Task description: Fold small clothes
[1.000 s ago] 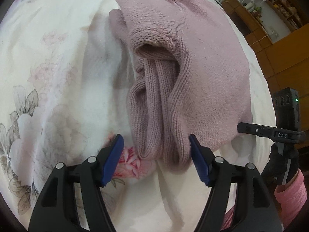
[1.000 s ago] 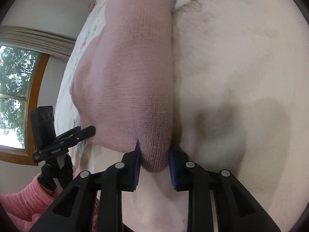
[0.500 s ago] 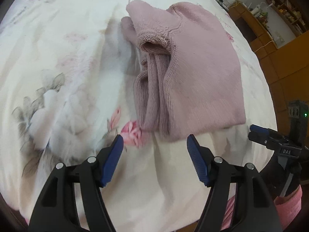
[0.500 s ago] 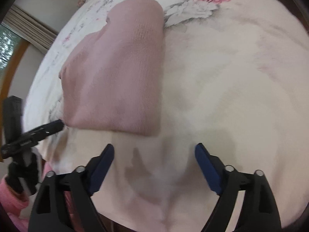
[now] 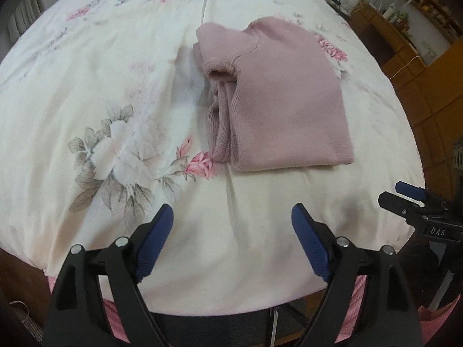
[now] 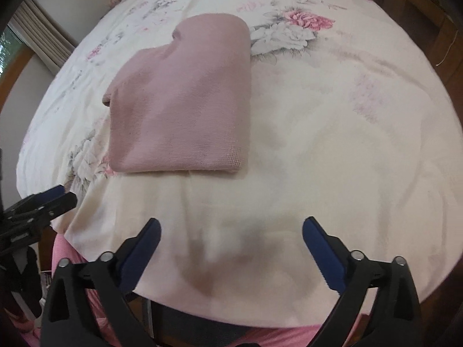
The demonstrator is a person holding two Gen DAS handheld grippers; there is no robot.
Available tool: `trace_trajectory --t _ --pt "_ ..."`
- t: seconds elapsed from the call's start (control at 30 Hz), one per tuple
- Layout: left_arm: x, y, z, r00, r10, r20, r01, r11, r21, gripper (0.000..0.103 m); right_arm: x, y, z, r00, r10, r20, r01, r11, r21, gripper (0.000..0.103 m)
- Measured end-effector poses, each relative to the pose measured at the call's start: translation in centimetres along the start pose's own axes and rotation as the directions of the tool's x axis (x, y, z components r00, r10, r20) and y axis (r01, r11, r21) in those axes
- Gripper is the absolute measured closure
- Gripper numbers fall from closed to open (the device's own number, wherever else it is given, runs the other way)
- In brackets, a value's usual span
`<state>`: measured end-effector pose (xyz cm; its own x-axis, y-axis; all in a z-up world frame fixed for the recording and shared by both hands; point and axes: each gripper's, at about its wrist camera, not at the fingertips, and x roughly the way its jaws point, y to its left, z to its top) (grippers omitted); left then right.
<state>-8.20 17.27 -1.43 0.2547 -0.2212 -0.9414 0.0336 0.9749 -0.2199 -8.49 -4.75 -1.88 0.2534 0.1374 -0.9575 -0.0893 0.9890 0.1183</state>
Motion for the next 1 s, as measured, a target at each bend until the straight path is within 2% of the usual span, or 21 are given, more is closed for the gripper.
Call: trace_trajectory --t 0.13,0.37,0.5,1.0 --pt "-2.0 -0.8 -0.1 0.999 0.013 0.034 -0.013 1.0 0.004 0.015 -2.3 1.3 -0.3 0.997 -0.061 0.046 0.063 0.997 -0.039 0.004" --pt "-5.6 -2.2 -0.7 0.989 0.102 0.107 -0.106 0.994 0.032 0.013 -5.9 2.4 -0.4 0.988 -0.106 0.109 0.111 0.993 -0.034 0.004" --pt "-7.2 -2.6 -1.2 0.987 0.1 0.129 -0.104 0.994 0.025 0.013 -7.5 2.7 -0.6 0.98 -0.144 0.135 0.149 0.989 -0.024 0.004" --pt "-10.1 -4.9 -1.9 0.967 0.154 0.204 -0.169 0.984 0.056 0.013 -11.1 3.8 -1.3 0.976 -0.131 0.175 0.137 0.99 -0.019 0.004"
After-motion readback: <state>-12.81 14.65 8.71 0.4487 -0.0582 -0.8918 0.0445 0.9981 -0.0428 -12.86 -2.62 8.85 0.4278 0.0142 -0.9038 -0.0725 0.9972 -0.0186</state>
